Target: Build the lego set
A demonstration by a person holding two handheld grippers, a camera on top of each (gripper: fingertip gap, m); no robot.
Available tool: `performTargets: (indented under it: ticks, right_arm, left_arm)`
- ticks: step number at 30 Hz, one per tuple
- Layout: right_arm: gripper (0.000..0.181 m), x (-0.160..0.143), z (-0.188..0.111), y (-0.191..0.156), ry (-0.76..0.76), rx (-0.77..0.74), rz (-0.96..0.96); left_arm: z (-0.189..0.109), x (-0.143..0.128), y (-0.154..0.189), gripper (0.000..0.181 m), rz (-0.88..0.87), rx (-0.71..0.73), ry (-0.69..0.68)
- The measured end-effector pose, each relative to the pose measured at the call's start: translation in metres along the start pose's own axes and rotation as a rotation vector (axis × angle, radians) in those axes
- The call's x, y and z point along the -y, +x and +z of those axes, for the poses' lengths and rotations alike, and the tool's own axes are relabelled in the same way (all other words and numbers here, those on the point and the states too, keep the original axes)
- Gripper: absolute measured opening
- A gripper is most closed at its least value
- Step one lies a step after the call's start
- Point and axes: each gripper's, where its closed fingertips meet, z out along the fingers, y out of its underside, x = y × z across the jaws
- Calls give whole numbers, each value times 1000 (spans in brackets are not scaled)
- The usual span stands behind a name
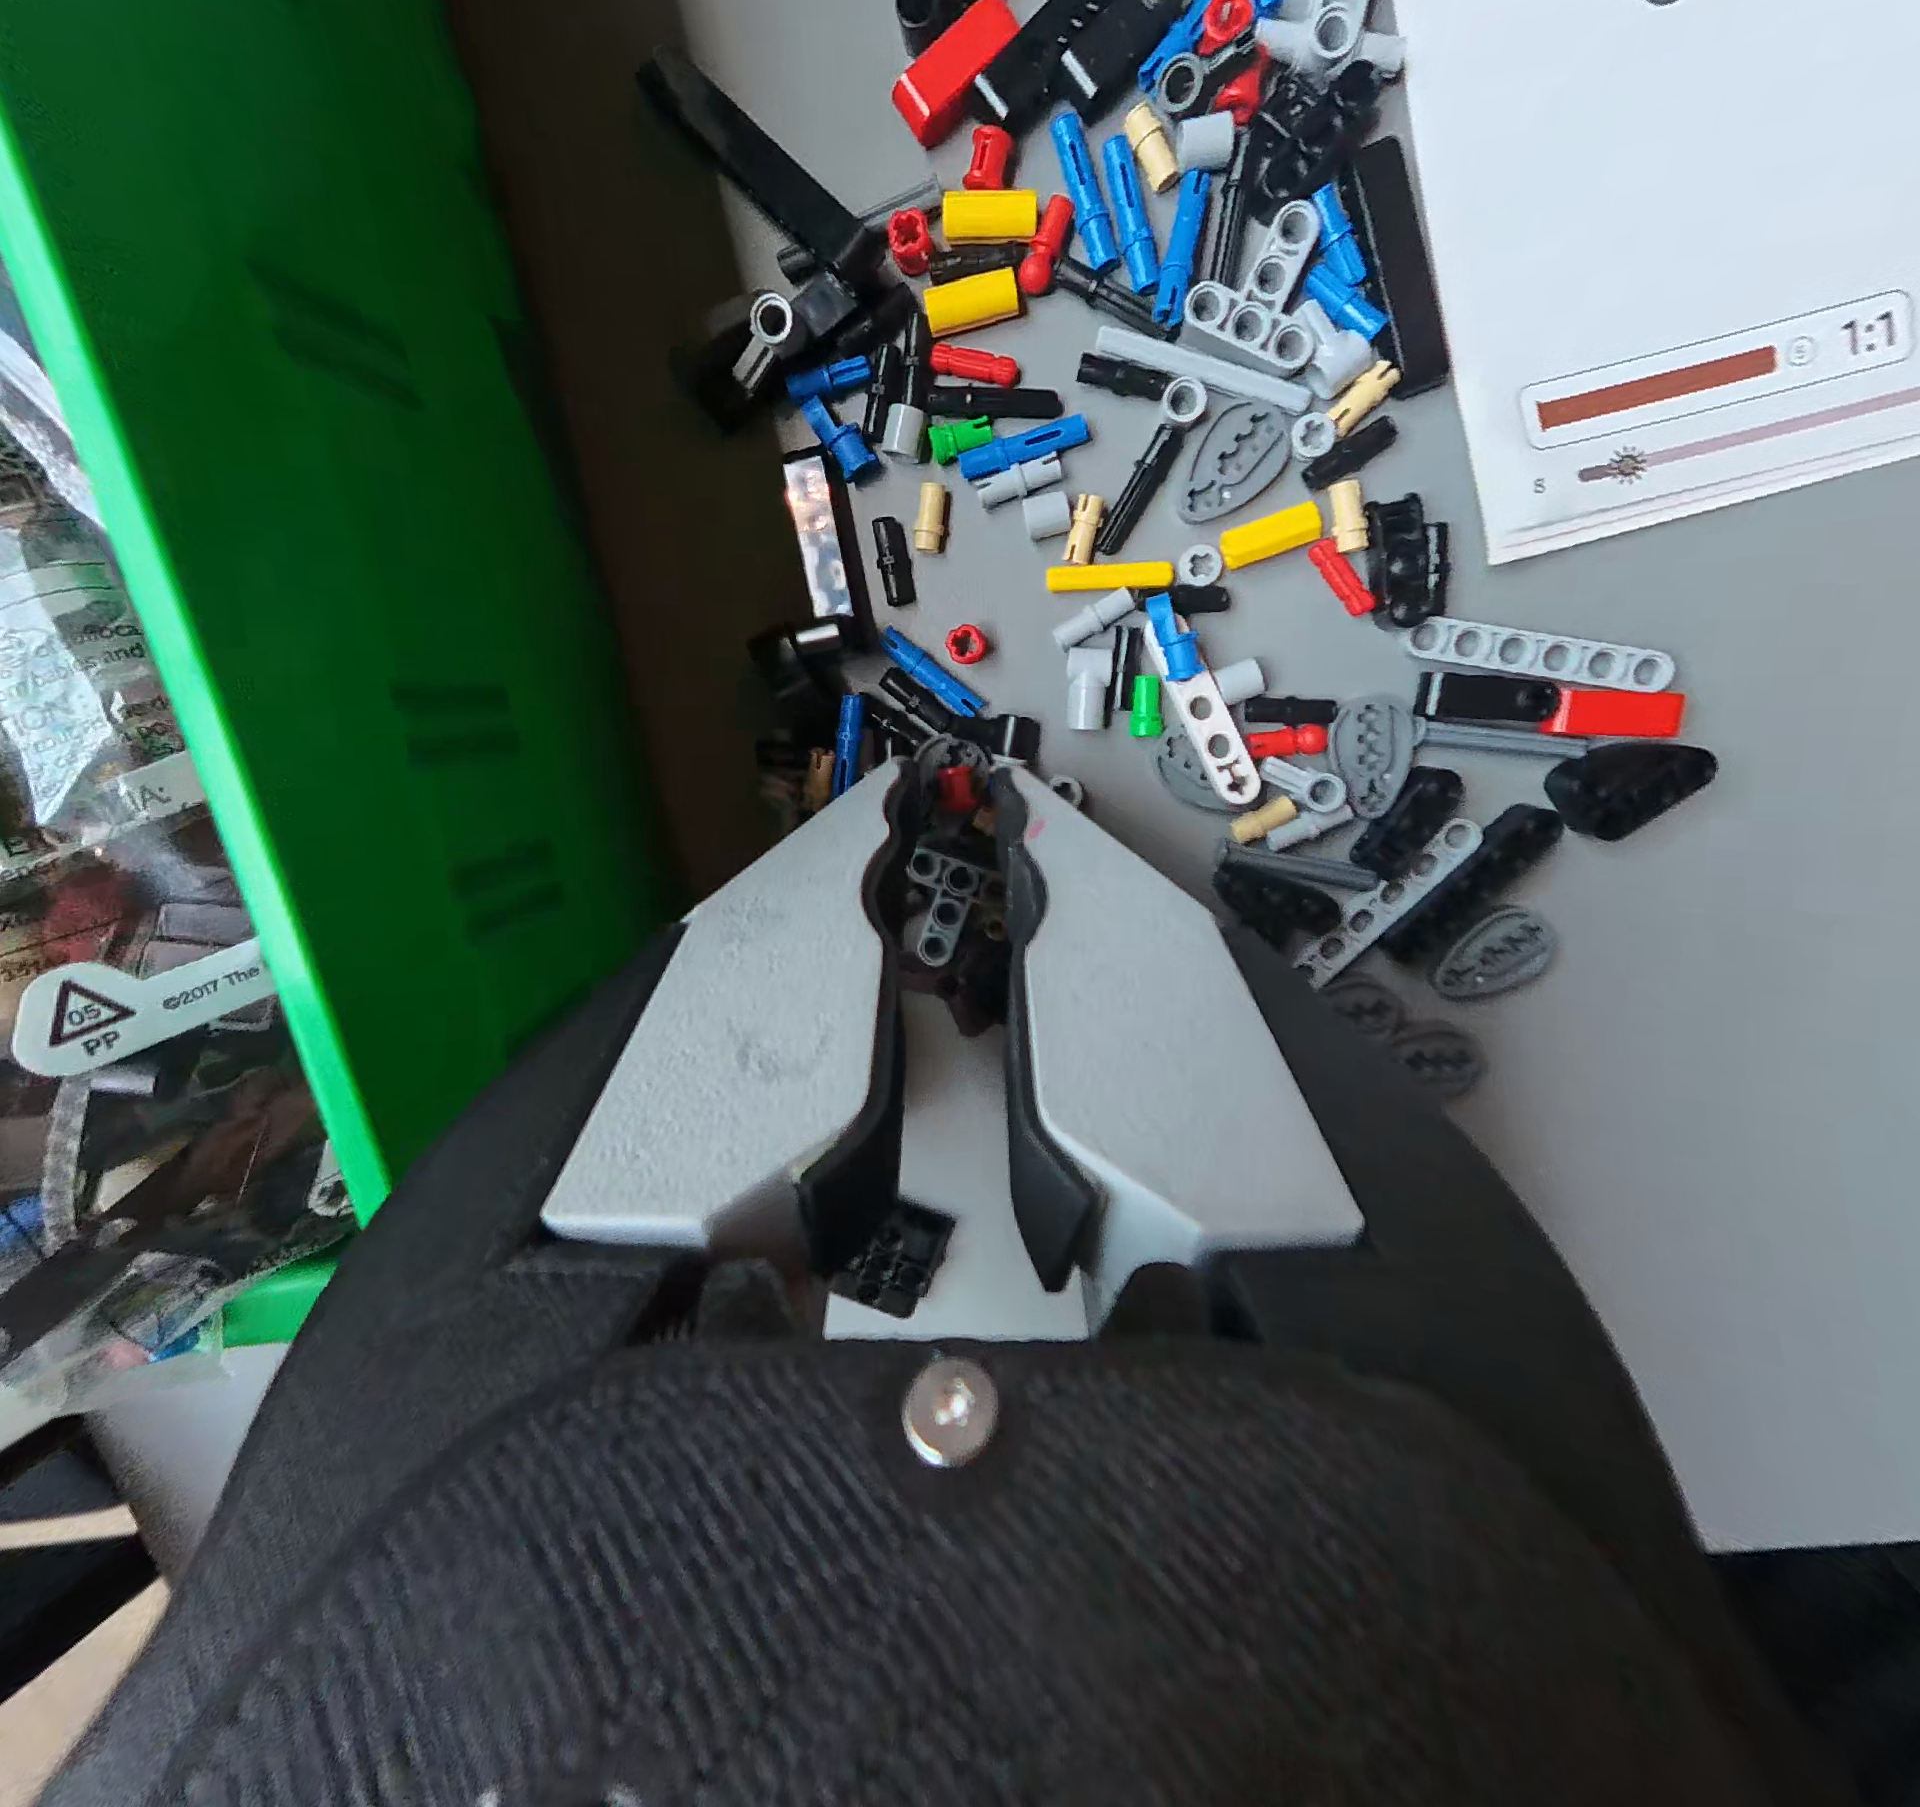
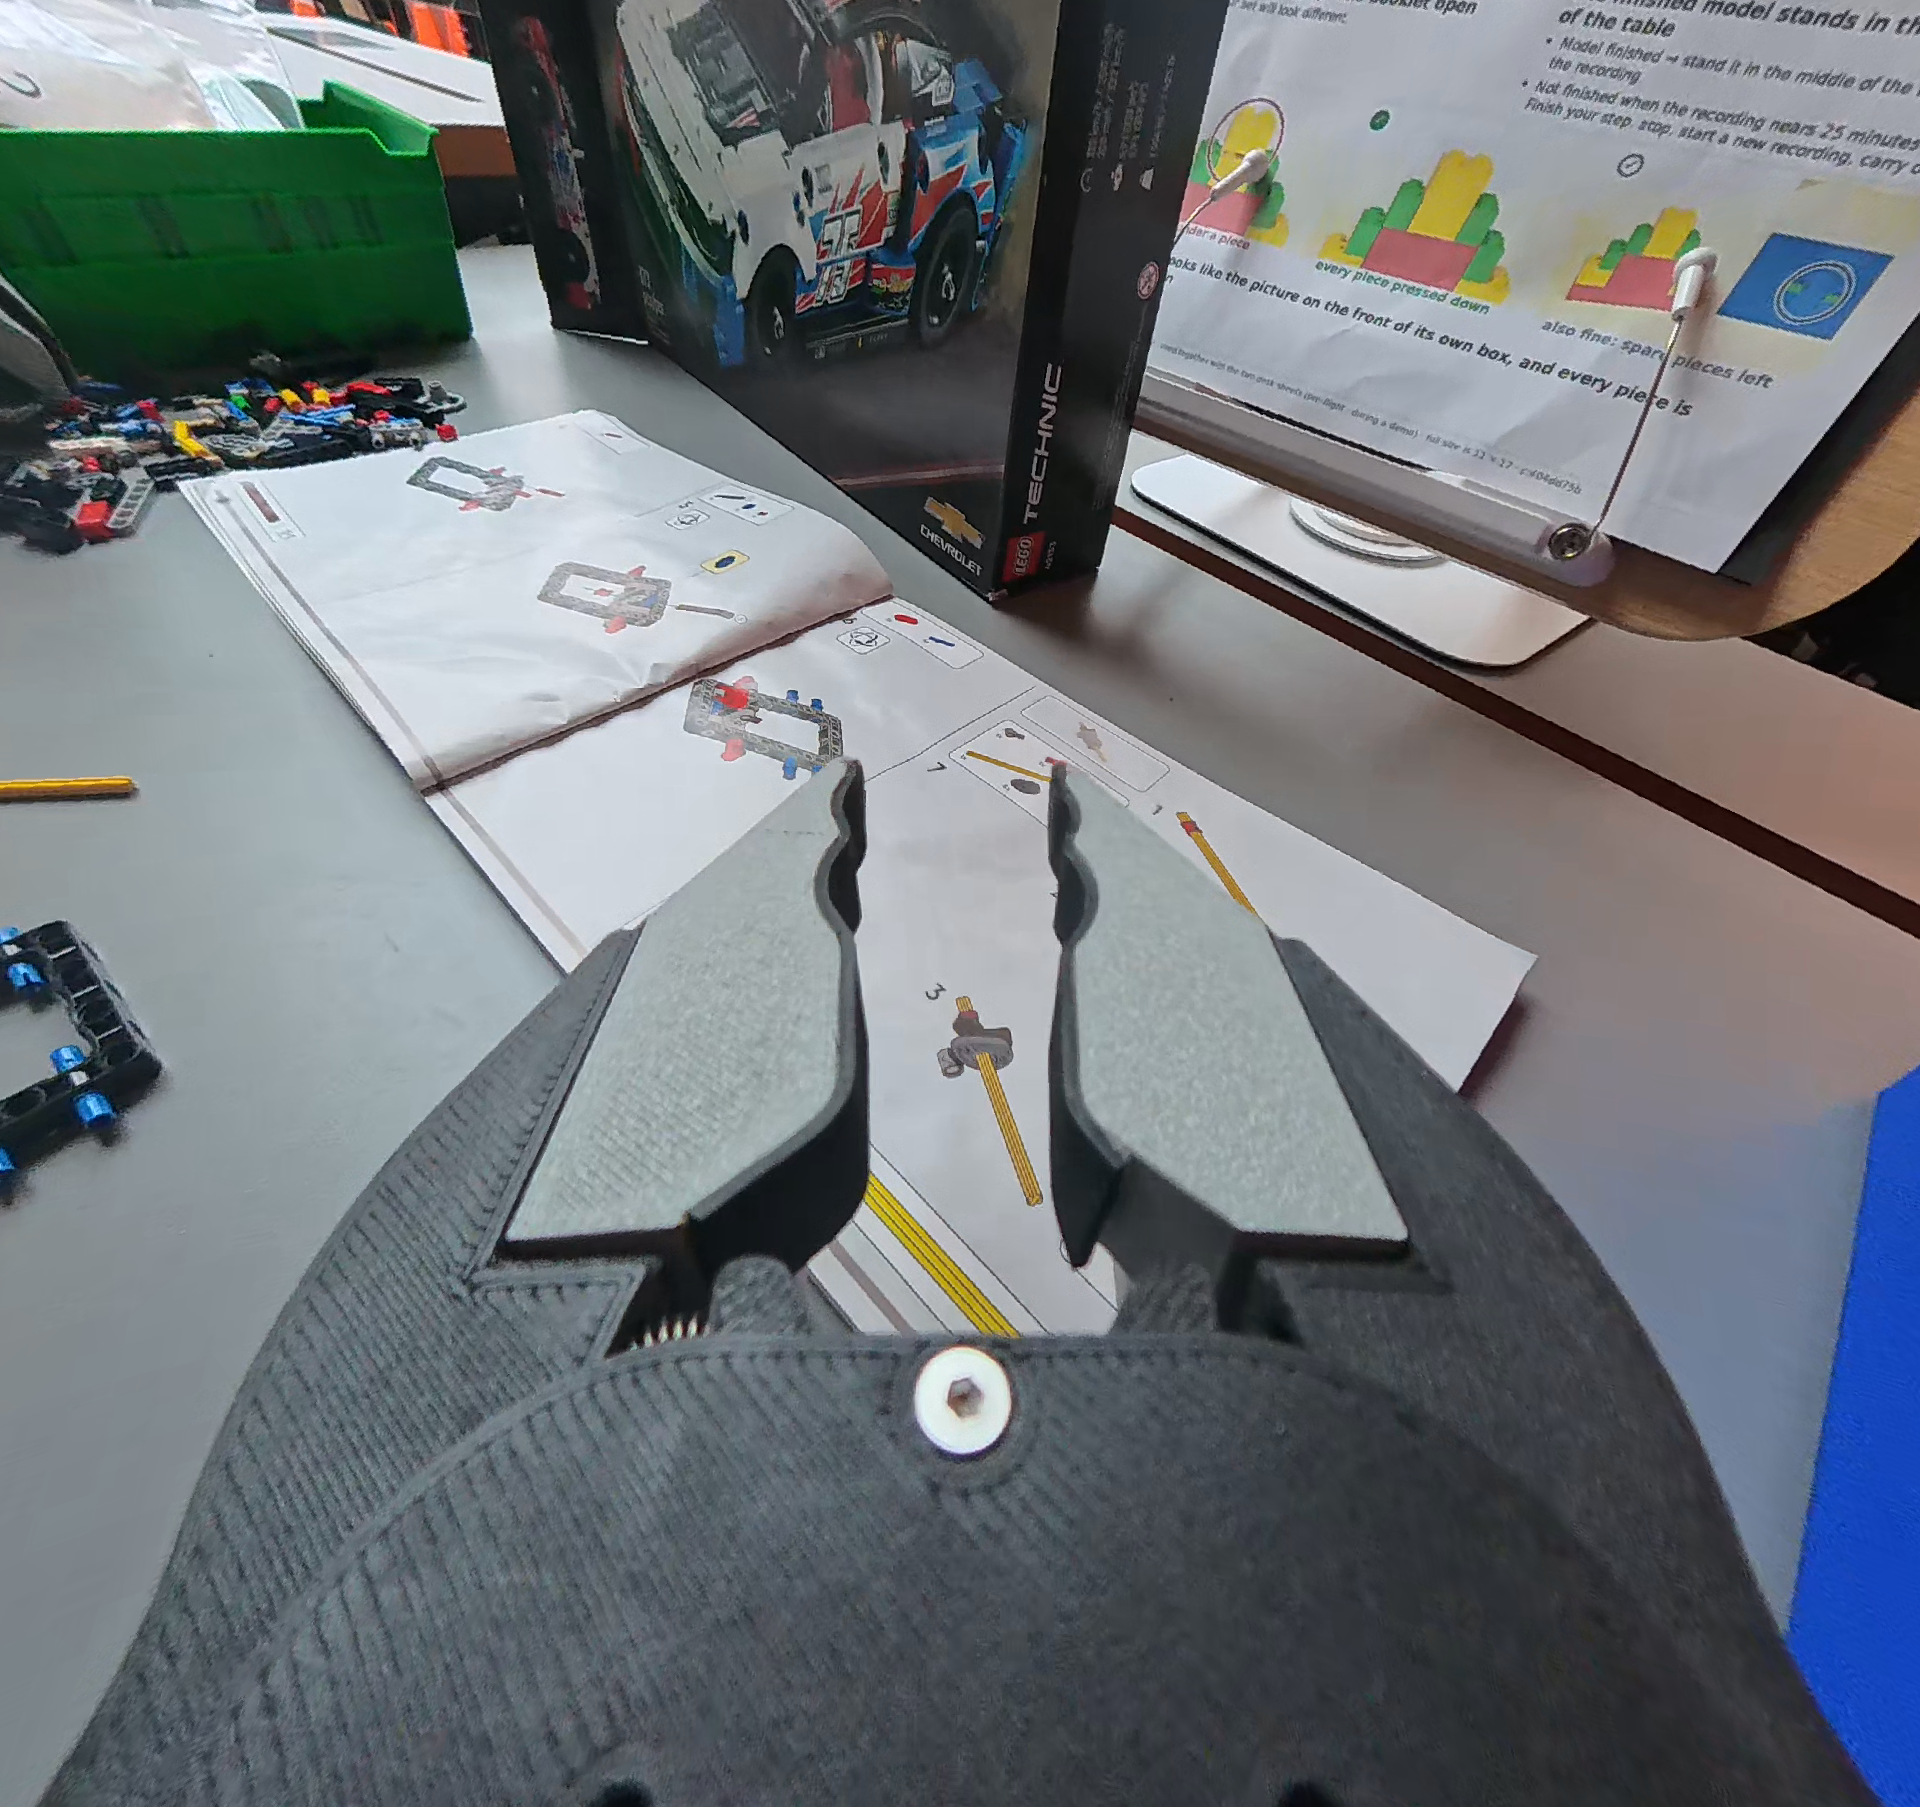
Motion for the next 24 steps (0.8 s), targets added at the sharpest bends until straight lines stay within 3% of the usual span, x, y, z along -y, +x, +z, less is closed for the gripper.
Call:
performTargets:
  ticks: [10, 15, 19, 24]
  right_arm:
    - [31, 4, -2, 1, 17, 15, 20]
    - [30, 5, -2, 0, 20, 17, 17]
    - [30, 3, 0, -1, 7, 24, 15]
    - [29, 5, -2, -1, 14, 27, 15]
  left_arm:
    - [6, -6, 2, 6, 23, 25, -50]
    - [-18, 11, 15, 6, 70, 33, 45]
    - [-40, 39, 83, 6, 174, -128, 192]
    - [-47, 63, 211, 5, 327, -416, 292]
